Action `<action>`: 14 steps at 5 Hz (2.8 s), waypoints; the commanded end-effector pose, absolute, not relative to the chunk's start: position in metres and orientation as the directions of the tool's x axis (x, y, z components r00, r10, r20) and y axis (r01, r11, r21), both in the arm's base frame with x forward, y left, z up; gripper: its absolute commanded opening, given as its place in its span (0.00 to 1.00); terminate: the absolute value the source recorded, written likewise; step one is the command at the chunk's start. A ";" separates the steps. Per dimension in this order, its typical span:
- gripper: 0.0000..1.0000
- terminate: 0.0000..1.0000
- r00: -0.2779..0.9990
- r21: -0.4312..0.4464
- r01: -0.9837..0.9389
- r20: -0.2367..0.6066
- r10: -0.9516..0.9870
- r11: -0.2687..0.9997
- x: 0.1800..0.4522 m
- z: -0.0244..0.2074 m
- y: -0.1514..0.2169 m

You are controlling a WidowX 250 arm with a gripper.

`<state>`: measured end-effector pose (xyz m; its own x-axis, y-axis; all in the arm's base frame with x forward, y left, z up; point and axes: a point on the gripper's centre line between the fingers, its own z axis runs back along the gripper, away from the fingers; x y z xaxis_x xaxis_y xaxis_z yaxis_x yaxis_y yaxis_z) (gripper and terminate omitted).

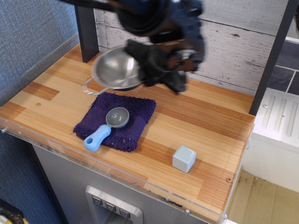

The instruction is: Move the pan from left side of blue cloth to top right side of blue cloth.

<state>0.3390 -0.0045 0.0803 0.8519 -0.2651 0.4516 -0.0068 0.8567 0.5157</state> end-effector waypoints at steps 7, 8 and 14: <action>1.00 0.00 0.796 0.516 0.246 0.375 -0.475 0.820 0.351 0.040 -0.112; 1.00 0.00 0.803 0.512 0.240 0.373 -0.465 0.825 0.352 0.041 -0.112; 1.00 0.00 0.588 0.211 0.288 0.731 -0.346 0.934 0.311 0.125 -0.089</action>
<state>0.3186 -0.0942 0.1135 0.6158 -0.3635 0.6991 0.3002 0.9286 0.2184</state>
